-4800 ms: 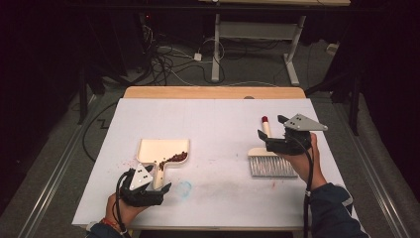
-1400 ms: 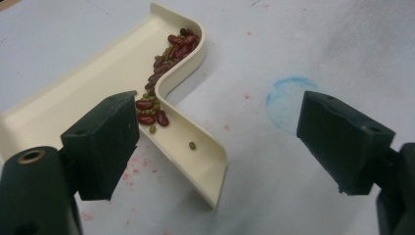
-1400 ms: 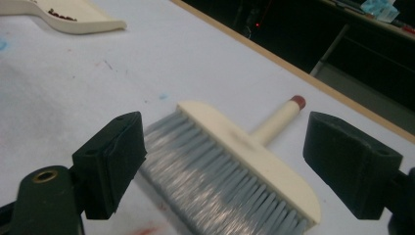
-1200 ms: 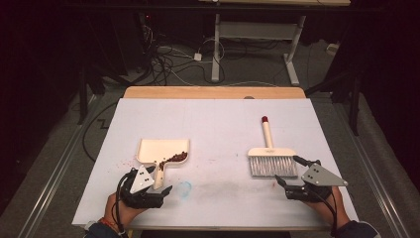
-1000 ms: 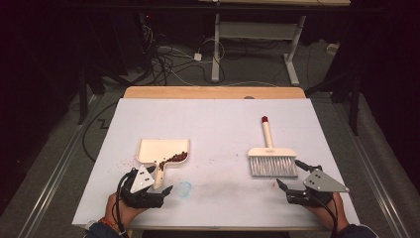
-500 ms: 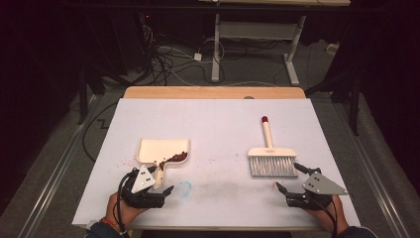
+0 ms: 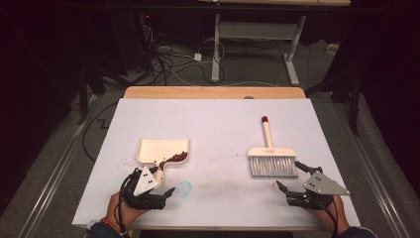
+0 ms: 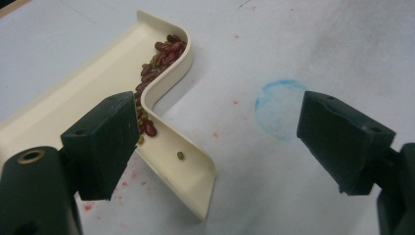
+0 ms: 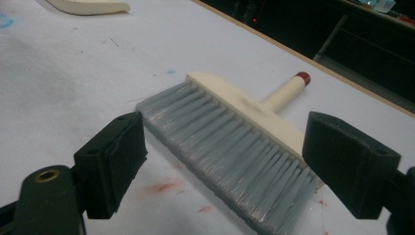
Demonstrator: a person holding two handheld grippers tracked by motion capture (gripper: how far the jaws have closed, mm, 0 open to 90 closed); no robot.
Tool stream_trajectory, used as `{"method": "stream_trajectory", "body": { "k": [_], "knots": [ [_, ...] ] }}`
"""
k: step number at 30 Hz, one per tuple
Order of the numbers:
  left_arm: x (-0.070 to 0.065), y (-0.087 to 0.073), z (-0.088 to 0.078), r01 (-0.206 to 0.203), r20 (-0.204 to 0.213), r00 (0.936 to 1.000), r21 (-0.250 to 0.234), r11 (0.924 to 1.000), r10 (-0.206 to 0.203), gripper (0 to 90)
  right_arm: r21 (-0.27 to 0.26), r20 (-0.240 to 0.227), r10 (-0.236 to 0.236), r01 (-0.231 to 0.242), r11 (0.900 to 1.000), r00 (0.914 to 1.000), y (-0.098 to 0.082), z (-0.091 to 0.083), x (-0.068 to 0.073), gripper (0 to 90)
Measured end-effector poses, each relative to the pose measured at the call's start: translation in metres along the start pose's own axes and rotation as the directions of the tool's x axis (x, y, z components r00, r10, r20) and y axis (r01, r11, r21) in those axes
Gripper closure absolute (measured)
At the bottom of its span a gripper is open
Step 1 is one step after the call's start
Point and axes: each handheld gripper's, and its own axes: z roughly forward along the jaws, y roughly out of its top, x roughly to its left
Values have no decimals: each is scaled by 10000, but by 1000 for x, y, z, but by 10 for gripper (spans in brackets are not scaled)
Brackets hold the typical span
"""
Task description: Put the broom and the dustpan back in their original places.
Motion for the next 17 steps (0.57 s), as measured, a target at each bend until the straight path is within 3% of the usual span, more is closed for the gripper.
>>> {"method": "stream_trajectory", "body": {
  "k": [17],
  "knots": [
    [2,2,2,56,-101,9999,-32,10000,-57,155,-126,110,86,-85,9999,9999,1,-2,-2,166]
  ]
}}
